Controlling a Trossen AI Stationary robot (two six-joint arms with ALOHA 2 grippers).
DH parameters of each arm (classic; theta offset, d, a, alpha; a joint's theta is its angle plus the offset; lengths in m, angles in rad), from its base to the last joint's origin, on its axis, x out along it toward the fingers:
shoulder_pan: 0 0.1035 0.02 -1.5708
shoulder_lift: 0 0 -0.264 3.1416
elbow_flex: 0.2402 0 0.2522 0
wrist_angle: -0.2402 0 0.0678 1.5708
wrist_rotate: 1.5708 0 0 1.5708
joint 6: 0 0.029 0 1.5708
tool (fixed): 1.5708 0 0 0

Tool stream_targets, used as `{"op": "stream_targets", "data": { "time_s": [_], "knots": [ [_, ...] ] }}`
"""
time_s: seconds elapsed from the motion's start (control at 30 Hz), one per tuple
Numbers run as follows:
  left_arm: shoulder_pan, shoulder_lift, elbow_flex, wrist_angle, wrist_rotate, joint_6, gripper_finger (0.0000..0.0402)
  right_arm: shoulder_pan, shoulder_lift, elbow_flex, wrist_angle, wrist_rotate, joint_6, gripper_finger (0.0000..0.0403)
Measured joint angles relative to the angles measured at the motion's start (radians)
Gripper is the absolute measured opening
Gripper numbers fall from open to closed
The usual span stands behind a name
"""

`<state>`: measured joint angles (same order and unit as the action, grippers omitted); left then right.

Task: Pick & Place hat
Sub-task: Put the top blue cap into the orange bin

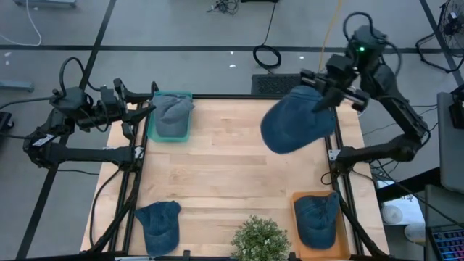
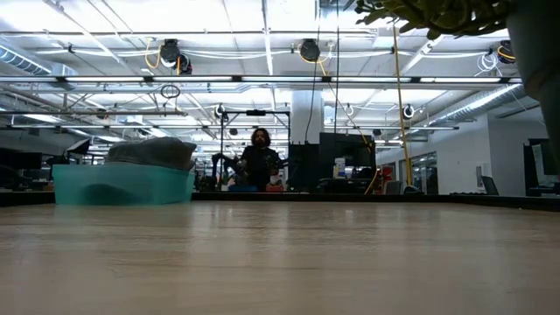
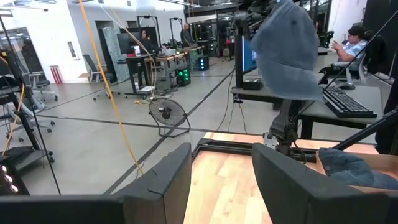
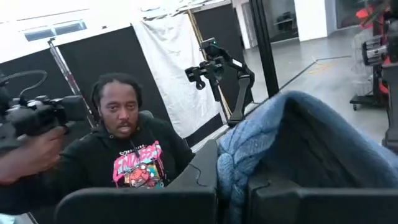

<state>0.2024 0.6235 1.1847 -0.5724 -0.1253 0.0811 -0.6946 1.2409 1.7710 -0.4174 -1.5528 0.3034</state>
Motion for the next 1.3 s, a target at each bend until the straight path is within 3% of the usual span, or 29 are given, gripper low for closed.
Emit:
{"op": "stream_targets", "data": {
  "time_s": [0.1, 0.23, 0.47, 0.73, 0.8, 0.87, 1.0, 1.3],
  "knots": [
    [0.0, 0.0, 0.0, 0.0, 0.0, 0.0, 0.0177, -0.013, -0.042, -0.025, -0.081, 0.034, -0.063, 0.0001],
    [0.0, 0.0, 0.0, 0.0, 0.0, 0.0, 0.0177, -0.016, -0.071, -0.071, -0.216, 0.22, -0.239, 0.0001],
    [0.0, 0.0, 0.0, 0.0, 0.0, 0.0, 0.0177, 0.059, -0.037, -0.073, -0.593, 0.766, -0.528, 0.0001],
    [0.0, 0.0, 0.0, 0.0, 0.0, 0.0, 0.0177, 0.229, 0.037, 0.086, -1.008, 1.145, -0.613, 0.0001],
    [0.0, 0.0, 0.0, 0.0, 0.0, 0.0, 0.0177, 0.272, 0.072, 0.138, -1.153, 1.199, -0.611, 0.0001],
    [0.0, 0.0, 0.0, 0.0, 0.0, 0.0, 0.0177, 0.323, 0.083, 0.142, -1.149, 1.244, -0.543, 0.0001],
    [-0.001, 0.0, 0.0, 0.0, -0.002, 0.0, 0.0177, 0.429, 0.08, 0.137, -1.156, 1.161, -0.467, 0.0001],
    [-0.001, 0.0, 0.0, 0.0, -0.005, 0.0, 0.0177, 0.604, 0.095, 0.135, -1.152, 1.13, -0.257, 0.0001]
  ]
}}
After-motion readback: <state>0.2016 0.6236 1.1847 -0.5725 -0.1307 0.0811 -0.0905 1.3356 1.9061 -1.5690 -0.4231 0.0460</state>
